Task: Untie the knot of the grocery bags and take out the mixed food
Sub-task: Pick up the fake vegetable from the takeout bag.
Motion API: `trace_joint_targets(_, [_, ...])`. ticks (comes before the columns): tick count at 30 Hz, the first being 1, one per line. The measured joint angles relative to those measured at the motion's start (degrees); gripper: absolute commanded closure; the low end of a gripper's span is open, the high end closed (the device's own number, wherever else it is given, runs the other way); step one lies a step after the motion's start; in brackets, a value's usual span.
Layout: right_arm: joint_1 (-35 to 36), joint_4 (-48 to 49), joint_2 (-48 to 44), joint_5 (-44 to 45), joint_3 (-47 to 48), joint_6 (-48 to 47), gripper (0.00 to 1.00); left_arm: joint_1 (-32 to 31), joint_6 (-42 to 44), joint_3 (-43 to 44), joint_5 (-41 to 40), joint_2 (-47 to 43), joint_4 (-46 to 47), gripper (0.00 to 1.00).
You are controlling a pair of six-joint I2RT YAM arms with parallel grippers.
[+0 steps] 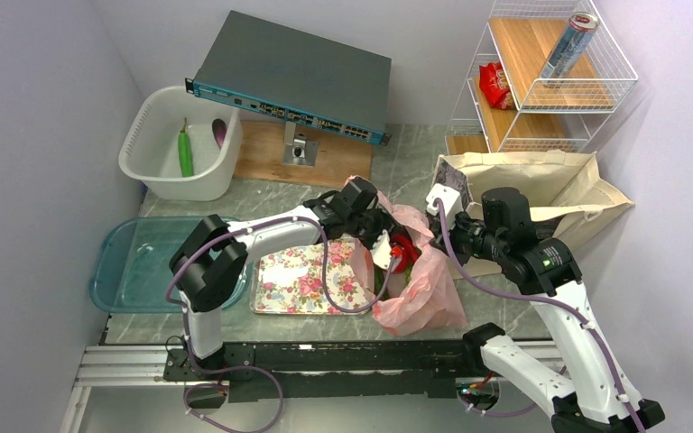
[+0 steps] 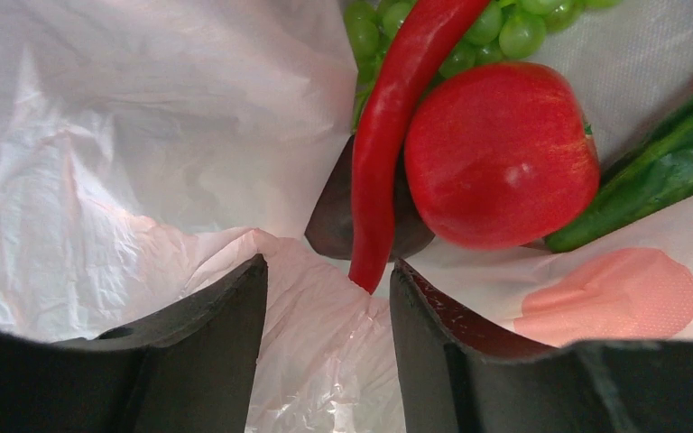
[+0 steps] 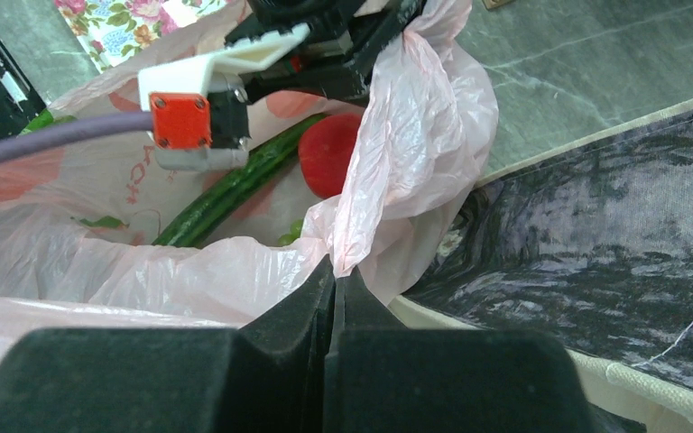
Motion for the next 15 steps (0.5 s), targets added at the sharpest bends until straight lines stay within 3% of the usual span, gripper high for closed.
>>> trace_joint_targets(5, [0.0,0.3,0.0,0.0,0.0,0.1,1.0,-0.7,0.0,-0.5,-1.2,-0.1,0.3,0.5])
trace_joint_targets(10, [0.0,0.3,-0.2,0.1,0.0,0.0,1.0,0.5,-4.2,-6.3,-4.3,-9.9,-2.4,0.53])
trace_joint_targets(15, [0.0,0.2,-1.0,0.0,0.1,0.0,1.0,10.6,-7.0,-10.6,-6.3,-23.3,-6.1,0.52])
